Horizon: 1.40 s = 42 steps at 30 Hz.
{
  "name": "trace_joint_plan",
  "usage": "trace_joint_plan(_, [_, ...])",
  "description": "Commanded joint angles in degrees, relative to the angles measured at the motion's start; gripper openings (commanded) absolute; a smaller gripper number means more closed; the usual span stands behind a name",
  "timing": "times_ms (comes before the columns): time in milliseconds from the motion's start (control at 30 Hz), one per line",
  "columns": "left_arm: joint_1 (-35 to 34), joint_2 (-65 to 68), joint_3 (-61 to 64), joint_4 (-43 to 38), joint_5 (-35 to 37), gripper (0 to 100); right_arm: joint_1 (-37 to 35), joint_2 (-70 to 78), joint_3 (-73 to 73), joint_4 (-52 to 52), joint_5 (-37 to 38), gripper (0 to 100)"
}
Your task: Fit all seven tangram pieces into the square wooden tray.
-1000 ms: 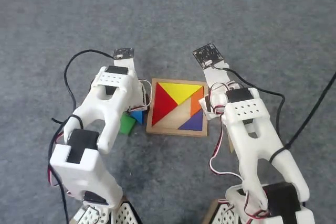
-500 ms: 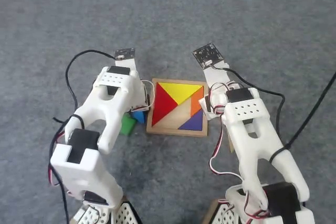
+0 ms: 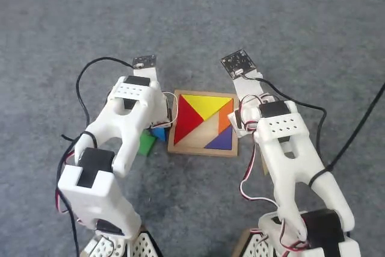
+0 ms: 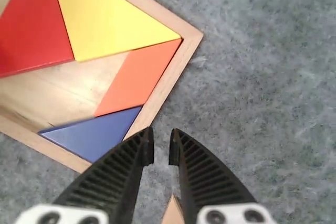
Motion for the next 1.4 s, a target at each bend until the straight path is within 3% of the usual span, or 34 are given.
trace_joint_plan(0, [0.18, -0.62, -1.10, 0.44, 0.44, 9, 1.10, -0.31, -0.70, -1.01, 0.70, 6.1])
trace_joint_plan(1133, [-0.70, -1.05, -2.07, 1.23, 0.44, 6, 1.19, -0.40, -0.70, -1.01, 0.70, 6.1])
trace_joint_plan(1367, [-3.43, -9.23, 1.45, 0.70, 0.26, 6, 1.19, -0.40, -0.70, -1.01, 0.70, 6.1])
